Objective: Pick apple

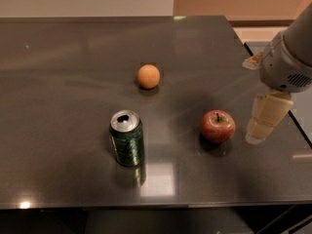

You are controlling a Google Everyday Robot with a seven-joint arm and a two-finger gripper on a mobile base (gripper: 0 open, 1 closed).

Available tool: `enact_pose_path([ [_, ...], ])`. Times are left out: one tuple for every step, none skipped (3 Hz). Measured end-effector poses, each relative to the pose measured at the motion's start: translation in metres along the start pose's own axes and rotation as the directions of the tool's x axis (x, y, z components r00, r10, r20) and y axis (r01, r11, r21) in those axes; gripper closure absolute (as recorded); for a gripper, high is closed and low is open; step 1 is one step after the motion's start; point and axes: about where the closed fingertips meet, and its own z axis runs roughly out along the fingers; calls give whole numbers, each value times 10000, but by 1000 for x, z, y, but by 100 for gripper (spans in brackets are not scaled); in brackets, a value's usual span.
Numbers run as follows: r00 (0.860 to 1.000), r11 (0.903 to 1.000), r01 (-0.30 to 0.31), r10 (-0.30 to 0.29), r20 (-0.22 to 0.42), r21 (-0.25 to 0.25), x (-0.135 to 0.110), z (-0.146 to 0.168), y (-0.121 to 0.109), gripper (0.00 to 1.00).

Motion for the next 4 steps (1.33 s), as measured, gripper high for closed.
enact_pose_path([
  [9989,9989,436,-433,155,-169,-9,34,3,0],
  [9963,9956,811,-797,319,-460,-18,59,10,0],
  [9930,9909,1100,-1061,525,-781,-24,72,18,18],
  [9907,9877,1237,-1173,692,-955,-27,75,21,41],
])
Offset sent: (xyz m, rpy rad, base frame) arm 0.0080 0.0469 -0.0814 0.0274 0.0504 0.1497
